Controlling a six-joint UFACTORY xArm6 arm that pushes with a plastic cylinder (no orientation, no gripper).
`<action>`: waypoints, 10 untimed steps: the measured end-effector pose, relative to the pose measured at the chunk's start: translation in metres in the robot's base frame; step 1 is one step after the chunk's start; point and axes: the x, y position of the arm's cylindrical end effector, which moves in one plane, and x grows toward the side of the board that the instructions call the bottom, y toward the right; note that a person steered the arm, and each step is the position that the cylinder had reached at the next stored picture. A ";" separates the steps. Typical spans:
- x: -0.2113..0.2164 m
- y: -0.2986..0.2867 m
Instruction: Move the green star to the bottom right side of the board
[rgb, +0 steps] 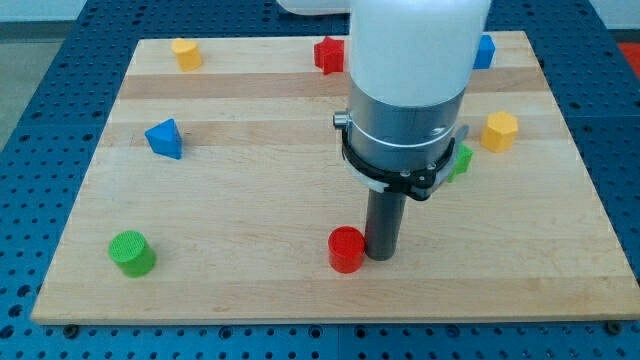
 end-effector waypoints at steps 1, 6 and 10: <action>0.000 -0.001; -0.139 0.015; -0.153 0.088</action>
